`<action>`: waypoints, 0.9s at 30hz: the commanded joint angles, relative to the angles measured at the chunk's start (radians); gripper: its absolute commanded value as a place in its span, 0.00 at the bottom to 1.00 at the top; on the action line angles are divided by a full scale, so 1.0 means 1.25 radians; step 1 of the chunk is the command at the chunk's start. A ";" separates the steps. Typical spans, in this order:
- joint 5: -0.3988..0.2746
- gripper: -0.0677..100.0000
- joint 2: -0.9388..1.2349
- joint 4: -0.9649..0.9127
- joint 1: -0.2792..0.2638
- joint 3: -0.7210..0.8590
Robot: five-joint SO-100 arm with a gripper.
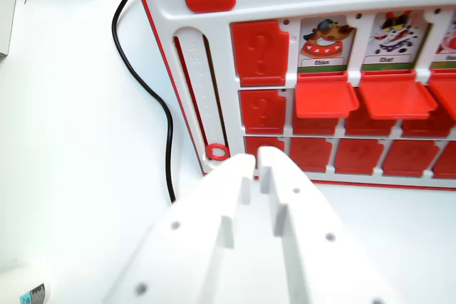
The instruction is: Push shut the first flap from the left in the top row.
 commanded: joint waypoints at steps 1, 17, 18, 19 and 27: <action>-0.099 0.00 0.211 0.124 0.027 -0.103; -0.261 0.00 0.550 0.272 0.220 0.022; -0.265 0.00 0.568 0.276 0.222 0.031; -0.265 0.00 0.585 0.277 0.225 0.040; -0.283 0.00 0.722 0.215 0.233 0.173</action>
